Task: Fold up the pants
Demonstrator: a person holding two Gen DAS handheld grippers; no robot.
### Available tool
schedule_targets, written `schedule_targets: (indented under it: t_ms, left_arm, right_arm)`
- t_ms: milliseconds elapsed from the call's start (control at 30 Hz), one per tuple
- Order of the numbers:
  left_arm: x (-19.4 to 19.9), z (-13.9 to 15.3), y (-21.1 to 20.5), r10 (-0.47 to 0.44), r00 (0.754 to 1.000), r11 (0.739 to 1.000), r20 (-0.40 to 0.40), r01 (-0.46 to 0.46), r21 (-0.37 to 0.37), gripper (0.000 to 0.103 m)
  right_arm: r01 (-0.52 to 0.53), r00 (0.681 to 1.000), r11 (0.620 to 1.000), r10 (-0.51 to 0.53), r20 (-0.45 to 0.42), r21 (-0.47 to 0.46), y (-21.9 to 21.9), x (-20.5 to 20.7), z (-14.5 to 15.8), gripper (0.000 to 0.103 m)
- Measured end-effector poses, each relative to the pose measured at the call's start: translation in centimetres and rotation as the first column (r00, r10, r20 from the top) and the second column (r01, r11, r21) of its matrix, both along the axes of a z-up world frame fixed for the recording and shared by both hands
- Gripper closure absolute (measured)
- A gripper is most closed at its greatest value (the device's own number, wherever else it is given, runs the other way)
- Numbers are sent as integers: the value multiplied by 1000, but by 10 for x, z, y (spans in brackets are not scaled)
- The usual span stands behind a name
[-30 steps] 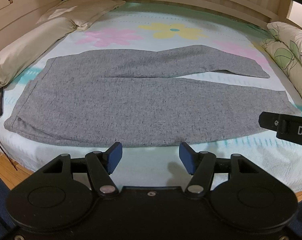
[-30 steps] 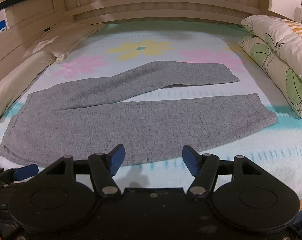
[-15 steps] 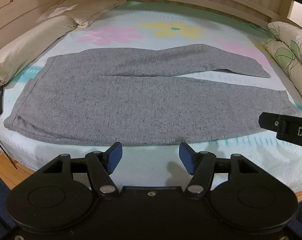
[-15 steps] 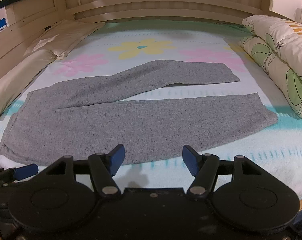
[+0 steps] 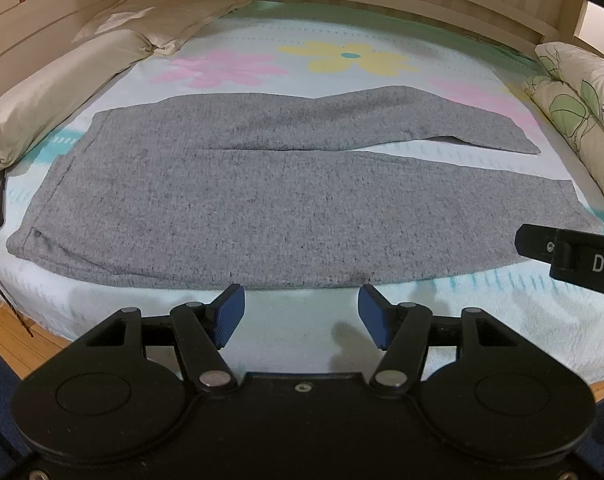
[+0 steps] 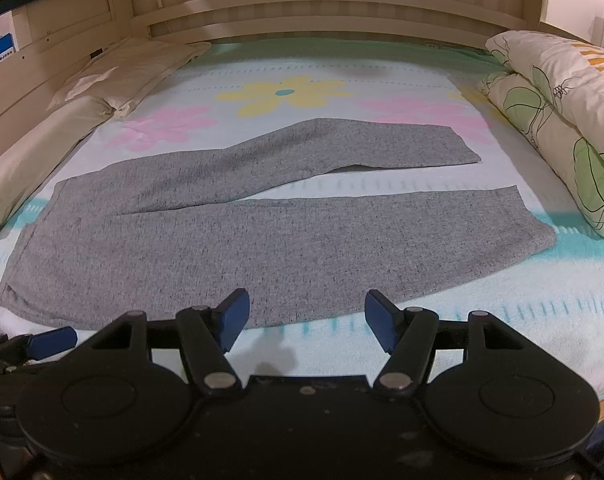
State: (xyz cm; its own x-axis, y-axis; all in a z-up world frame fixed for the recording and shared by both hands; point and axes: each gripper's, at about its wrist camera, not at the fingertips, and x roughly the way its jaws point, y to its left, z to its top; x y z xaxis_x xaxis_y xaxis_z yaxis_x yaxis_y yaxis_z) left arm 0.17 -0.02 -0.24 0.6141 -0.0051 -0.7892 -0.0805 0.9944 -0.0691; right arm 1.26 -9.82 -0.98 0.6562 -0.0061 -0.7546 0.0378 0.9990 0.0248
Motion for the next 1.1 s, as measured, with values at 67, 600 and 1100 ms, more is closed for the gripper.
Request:
schedule_targets:
  t_ms: [67, 600, 1100]
  left_arm:
    - [0, 0, 0, 0, 1000, 1000, 0, 0, -1, 38]
    - [2, -1, 0, -7, 1000, 1000, -3, 7, -7, 38]
    - [5, -4, 5, 9, 1000, 1000, -25, -10, -28, 38]
  right_arm:
    - [1, 1000, 1000, -1, 0, -1, 0, 0, 0, 36]
    - [0, 1000, 1000, 0, -6, -5, 1, 2, -1, 36]
    - [-5, 1000, 1000, 5, -15, -13, 4, 4, -3, 36]
